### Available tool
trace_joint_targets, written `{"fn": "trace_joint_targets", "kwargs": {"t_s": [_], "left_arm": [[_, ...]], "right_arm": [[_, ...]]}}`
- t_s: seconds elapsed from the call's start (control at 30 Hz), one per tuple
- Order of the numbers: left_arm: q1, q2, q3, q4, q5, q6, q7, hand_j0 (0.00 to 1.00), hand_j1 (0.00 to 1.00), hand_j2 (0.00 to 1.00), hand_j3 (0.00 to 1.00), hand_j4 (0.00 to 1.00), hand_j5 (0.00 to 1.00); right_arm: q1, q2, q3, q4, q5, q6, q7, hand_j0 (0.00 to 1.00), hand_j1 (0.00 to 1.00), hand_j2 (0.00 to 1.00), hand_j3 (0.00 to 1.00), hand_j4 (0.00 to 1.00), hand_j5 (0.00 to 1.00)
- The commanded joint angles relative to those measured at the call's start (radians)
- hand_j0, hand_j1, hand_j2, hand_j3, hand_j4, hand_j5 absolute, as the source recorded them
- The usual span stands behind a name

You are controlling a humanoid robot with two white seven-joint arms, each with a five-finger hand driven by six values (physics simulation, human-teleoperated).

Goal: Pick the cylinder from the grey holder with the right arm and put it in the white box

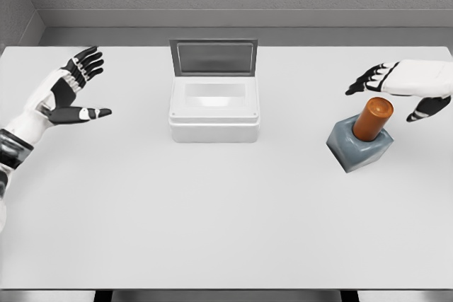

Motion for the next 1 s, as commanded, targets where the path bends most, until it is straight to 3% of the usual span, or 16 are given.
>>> {"fn": "trace_joint_targets", "kwargs": {"t_s": [0.0,0.3,0.43,0.5,0.6,0.97], "left_arm": [[0.002,-0.042,-0.024,-0.018,-0.076,0.001,0.0,1.0,1.0,1.0,1.0,1.0,1.0],[-0.037,-0.076,-0.008,0.03,-0.077,0.001,0.0,1.0,1.0,1.0,1.0,1.0,1.0],[-0.052,-0.088,0.058,0.021,-0.071,0.065,0.0,1.0,1.0,1.0,1.0,1.0,1.0],[-0.064,-0.085,0.061,0.019,-0.068,0.065,0.0,1.0,1.0,1.0,1.0,1.0,1.0],[-0.06,-0.068,0.058,0.019,0.012,0.07,0.0,1.0,1.0,1.0,1.0,1.0,1.0],[-0.064,-0.068,0.045,0.027,0.004,0.071,0.0,1.0,1.0,1.0,1.0,1.0,1.0]], "right_arm": [[0.0,-0.001,0.001,-0.007,-0.073,0.001,0.053,1.0,1.0,1.0,1.0,1.0,1.0],[0.0,-0.001,0.007,-0.001,-0.173,0.001,0.095,1.0,1.0,1.0,1.0,1.0,1.0],[0.0,-0.001,0.005,-0.003,-0.185,0.001,0.106,1.0,1.0,1.0,1.0,1.0,1.0],[0.0,-0.001,0.005,-0.004,-0.197,0.001,0.113,1.0,1.0,1.0,1.0,1.0,1.0],[0.002,-0.001,0.007,-0.007,-0.197,0.001,0.115,0.97,0.97,0.97,0.97,0.97,0.97],[0.0,-0.001,0.007,-0.036,-0.193,0.001,0.116,0.94,0.94,0.94,0.94,0.94,0.94]]}}
